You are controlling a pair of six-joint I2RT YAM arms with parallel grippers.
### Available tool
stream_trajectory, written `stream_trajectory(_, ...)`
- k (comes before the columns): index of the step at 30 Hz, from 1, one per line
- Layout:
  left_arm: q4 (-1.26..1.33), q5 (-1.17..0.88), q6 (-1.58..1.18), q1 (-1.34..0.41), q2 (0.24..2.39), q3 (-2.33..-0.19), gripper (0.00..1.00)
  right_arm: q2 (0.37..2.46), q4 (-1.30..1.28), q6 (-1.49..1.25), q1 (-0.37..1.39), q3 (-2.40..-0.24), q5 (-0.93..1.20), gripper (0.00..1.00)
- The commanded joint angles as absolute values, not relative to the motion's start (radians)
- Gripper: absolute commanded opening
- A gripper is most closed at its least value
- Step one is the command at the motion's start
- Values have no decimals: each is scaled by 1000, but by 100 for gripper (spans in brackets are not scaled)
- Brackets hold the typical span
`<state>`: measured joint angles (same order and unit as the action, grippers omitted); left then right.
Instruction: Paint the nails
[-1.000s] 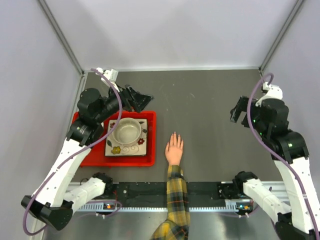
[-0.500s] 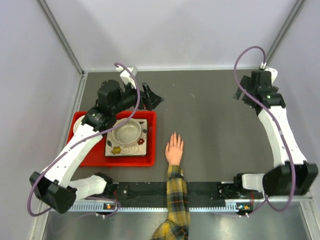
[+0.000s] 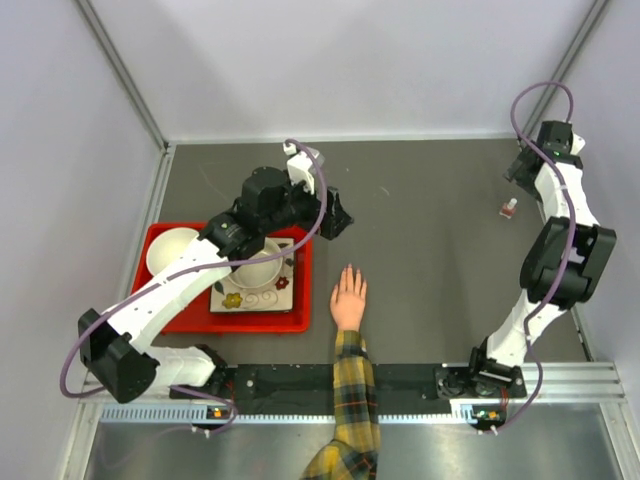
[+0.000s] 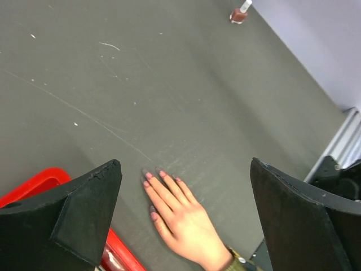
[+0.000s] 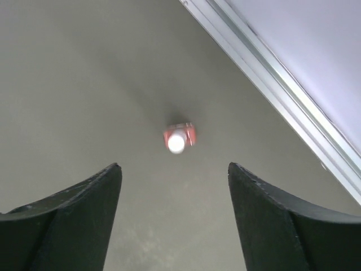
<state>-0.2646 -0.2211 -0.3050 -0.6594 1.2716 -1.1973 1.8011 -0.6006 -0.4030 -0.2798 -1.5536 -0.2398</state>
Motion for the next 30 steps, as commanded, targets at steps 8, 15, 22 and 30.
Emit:
stream_trajectory(8, -275, -75, -167, -756, 1318, -1266, 99, 2017, -543, -380, -319, -1718, -184, 60)
stream_trajectory(15, -276, -54, -153, -770, 1328, -1267, 99, 2040, -531, -362, -319, -1694, -216, 50)
stream_trajectory(22, -276, -58, -155, -772, 1322, -1264, 100, 2069, -547, -347, -319, -1715, -198, 34)
stream_trajectory(30, -272, -58, -153, -772, 1316, -1259, 100, 2068, -554, -337, -319, -1703, -213, 36)
